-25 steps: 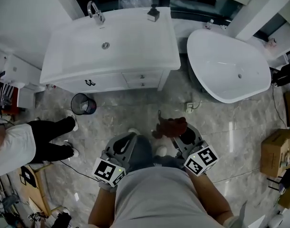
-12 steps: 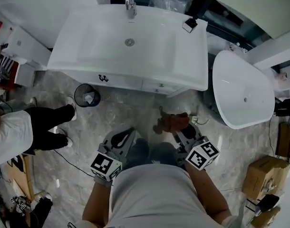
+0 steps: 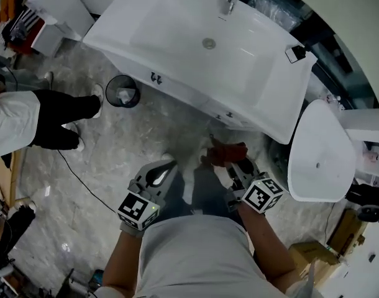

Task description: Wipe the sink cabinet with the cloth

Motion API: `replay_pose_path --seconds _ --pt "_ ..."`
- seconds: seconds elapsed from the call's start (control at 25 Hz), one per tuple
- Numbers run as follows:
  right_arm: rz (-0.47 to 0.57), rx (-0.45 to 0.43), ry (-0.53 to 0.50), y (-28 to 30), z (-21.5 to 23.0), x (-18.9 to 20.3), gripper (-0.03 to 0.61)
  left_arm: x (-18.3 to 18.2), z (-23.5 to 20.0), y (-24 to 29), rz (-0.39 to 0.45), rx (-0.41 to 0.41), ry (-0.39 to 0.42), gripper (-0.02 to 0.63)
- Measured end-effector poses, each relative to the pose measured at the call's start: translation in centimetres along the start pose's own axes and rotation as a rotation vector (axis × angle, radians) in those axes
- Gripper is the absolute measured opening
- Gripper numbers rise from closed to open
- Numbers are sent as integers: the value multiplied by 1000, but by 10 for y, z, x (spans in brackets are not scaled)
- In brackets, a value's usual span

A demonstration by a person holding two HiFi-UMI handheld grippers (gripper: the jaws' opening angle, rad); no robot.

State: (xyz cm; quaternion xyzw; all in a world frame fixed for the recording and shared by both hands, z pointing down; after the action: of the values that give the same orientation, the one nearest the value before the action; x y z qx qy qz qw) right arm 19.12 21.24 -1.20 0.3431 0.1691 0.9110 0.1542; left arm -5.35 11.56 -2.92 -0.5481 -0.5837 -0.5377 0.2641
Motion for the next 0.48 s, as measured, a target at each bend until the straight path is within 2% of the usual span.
replay_pose_path --seconds 0.2,0.48 --pt "-81 -5 38 47 35 9 143 25 -22 5 22 -140 -65 12" --pt "-233 20 -31 120 91 49 143 94 -30 12 10 -333 -163 12"
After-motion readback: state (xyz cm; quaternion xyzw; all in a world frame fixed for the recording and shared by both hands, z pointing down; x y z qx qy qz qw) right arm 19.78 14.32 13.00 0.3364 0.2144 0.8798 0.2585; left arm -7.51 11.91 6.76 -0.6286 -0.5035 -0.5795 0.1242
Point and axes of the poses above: the fingertips, and each gripper's own axes: y forward along the fingers, z to its right, x out of its underside, the point moved 8 cm from there along -y, backward along the fingers, and after that the axes turned 7 degrees about y, right-handed, at the moved point
